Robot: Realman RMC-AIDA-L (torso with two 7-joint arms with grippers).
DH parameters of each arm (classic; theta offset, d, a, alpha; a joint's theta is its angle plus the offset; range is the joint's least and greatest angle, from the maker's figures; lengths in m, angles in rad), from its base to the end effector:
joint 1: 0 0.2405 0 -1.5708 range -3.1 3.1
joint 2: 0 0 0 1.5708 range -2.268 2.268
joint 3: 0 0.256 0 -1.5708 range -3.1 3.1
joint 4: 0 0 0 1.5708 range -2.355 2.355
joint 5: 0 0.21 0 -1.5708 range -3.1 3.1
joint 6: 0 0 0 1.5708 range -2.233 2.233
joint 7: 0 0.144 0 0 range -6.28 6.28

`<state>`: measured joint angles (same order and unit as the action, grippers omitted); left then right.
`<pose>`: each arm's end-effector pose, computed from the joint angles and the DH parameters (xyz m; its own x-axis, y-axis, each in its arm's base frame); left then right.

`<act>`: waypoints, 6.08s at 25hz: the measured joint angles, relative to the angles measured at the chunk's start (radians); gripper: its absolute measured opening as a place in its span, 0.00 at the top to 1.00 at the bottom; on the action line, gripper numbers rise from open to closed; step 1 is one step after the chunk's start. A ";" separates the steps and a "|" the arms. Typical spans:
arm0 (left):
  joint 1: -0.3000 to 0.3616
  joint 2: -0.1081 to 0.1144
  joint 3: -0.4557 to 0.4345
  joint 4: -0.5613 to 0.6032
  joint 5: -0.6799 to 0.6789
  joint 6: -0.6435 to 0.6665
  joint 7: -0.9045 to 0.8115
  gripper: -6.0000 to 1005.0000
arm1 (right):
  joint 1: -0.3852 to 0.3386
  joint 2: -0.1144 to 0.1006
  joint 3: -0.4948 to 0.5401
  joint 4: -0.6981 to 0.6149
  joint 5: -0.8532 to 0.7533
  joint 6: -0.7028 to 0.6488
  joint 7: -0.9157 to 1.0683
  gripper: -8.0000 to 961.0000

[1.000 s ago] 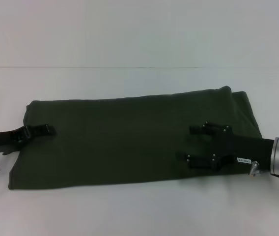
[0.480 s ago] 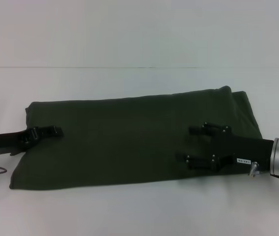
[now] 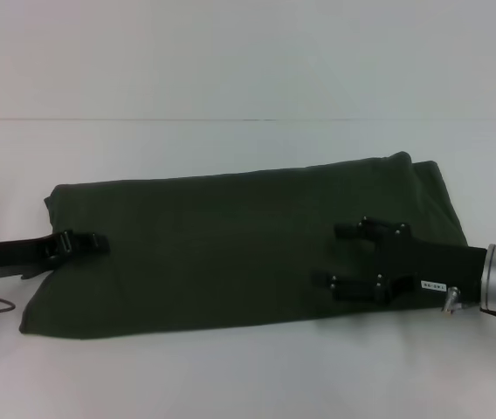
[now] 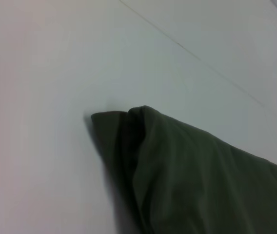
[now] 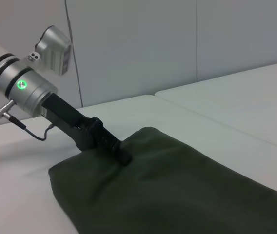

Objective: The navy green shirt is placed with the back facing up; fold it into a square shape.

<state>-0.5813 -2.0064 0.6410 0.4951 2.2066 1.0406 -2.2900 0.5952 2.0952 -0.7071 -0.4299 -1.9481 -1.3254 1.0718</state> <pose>-0.3408 0.3695 0.0090 0.0712 0.8235 0.5629 0.9943 -0.0137 -0.1057 0.2654 0.3424 -0.0465 0.8587 -0.2146 -0.4654 -0.3732 -0.8843 -0.2807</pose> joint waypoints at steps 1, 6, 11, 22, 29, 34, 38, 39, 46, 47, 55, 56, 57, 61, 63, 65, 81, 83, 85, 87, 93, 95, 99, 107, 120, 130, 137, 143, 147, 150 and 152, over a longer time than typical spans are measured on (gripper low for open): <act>-0.001 0.000 0.001 0.000 0.000 0.000 0.000 0.46 | 0.000 0.000 0.002 0.000 0.000 -0.001 0.000 0.06; -0.002 0.002 -0.001 0.003 -0.001 -0.001 0.000 0.69 | 0.000 0.000 -0.003 0.000 0.008 -0.002 0.000 0.06; -0.001 0.003 -0.004 0.013 -0.004 -0.001 0.000 0.77 | 0.000 0.000 -0.004 0.001 0.010 -0.002 0.000 0.06; 0.004 0.045 -0.001 0.024 -0.003 0.016 0.000 0.88 | 0.000 0.000 0.001 0.002 0.012 -0.005 0.000 0.06; 0.012 0.118 -0.009 0.045 -0.003 0.089 -0.036 0.89 | -0.001 0.000 0.004 0.001 0.013 -0.006 0.000 0.06; 0.001 0.123 0.005 0.096 -0.003 0.148 -0.139 0.89 | 0.000 0.000 0.000 0.002 0.024 -0.006 -0.005 0.06; -0.012 0.118 0.003 0.156 -0.004 0.224 -0.193 0.89 | 0.000 0.001 -0.004 0.003 0.025 -0.006 -0.008 0.06; -0.019 0.116 0.000 0.178 -0.009 0.252 -0.212 0.89 | 0.000 0.002 -0.004 0.003 0.025 -0.006 -0.008 0.06; -0.097 0.077 -0.009 0.237 -0.033 0.381 -0.321 0.89 | 0.000 0.002 -0.005 0.004 0.026 -0.007 -0.009 0.06; -0.113 0.064 -0.009 0.236 -0.044 0.389 -0.331 0.89 | 0.000 0.002 -0.005 0.005 0.026 -0.007 -0.009 0.06; -0.164 -0.068 -0.006 0.222 -0.141 0.338 -0.344 0.89 | -0.012 0.001 0.002 0.005 0.033 -0.013 -0.009 0.06; -0.167 -0.085 -0.004 0.215 -0.152 0.320 -0.333 0.89 | -0.014 0.000 0.002 0.003 0.034 -0.014 -0.009 0.06; -0.174 -0.107 -0.002 0.197 -0.163 0.299 -0.312 0.89 | -0.017 -0.001 0.003 0.001 0.037 -0.015 -0.009 0.06; -0.199 -0.149 -0.001 0.100 -0.184 0.232 -0.229 0.89 | -0.029 -0.003 0.005 -0.005 0.040 -0.022 -0.009 0.06; -0.205 -0.159 0.002 0.040 -0.216 0.190 -0.187 0.89 | -0.035 -0.004 0.006 -0.005 0.043 -0.024 -0.009 0.06; -0.211 -0.160 0.003 -0.038 -0.273 0.155 -0.126 0.89 | -0.043 -0.005 0.008 -0.005 0.053 -0.025 -0.009 0.06; -0.265 -0.167 0.013 -0.115 -0.415 0.192 -0.051 0.89 | -0.064 -0.002 -0.001 -0.006 0.072 -0.020 -0.020 0.06; -0.284 -0.168 0.015 -0.140 -0.433 0.187 -0.033 0.89 | -0.065 -0.002 -0.002 -0.005 0.073 -0.021 -0.023 0.07; -0.306 -0.169 0.016 -0.182 -0.449 0.167 0.001 0.89 | -0.067 -0.002 -0.002 -0.005 0.073 -0.023 -0.024 0.07; -0.326 -0.169 0.016 -0.221 -0.454 0.139 0.032 0.89 | -0.071 -0.003 -0.002 -0.005 0.071 -0.026 -0.024 0.07; -0.339 -0.170 0.005 -0.305 -0.508 0.056 0.117 0.87 | -0.099 -0.006 0.001 -0.008 0.071 -0.036 -0.024 0.07; -0.337 -0.170 0.005 -0.329 -0.539 0.037 0.145 0.86 | -0.110 -0.008 0.004 -0.008 0.071 -0.046 -0.027 0.08; -0.351 -0.170 0.004 -0.379 -0.563 0.014 0.195 0.84 | -0.139 -0.008 0.009 -0.025 0.076 -0.057 -0.036 0.08; -0.380 -0.170 -0.074 -0.476 -0.588 -0.020 0.346 0.81 | -0.195 -0.009 0.076 -0.045 0.078 -0.104 -0.035 0.08; -0.417 -0.170 -0.155 -0.544 -0.589 -0.020 0.454 0.52 | -0.250 -0.010 0.139 -0.069 0.078 -0.156 -0.030 0.09; -0.484 -0.170 -0.220 -0.608 -0.582 0.008 0.473 0.21 | -0.281 -0.007 0.152 -0.061 0.077 -0.161 -0.027 0.10; -0.496 -0.170 -0.230 -0.605 -0.581 0.011 0.496 0.07 | -0.295 -0.005 0.164 -0.059 0.077 -0.175 -0.026 0.11; -0.426 -0.167 -0.194 -0.509 -0.577 0.129 0.487 0.08 | -0.325 -0.012 0.204 -0.063 0.075 -0.202 0.019 0.11; -0.332 -0.163 -0.105 -0.403 -0.576 0.236 0.458 0.08 | -0.343 -0.046 0.213 -0.072 0.071 -0.213 0.210 0.11; -0.230 -0.160 -0.022 -0.315 -0.576 0.329 0.429 0.08 | -0.348 -0.080 0.212 -0.063 0.071 -0.236 0.349 0.12; -0.172 -0.158 0.021 -0.269 -0.576 0.381 0.422 0.08 | -0.342 -0.089 0.224 -0.069 0.072 -0.258 0.436 0.12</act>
<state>-0.7537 -2.1643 0.6625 0.2262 1.6308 1.4218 -1.8682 0.2529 2.0062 -0.4834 -0.4994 -1.8762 -1.5830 1.5075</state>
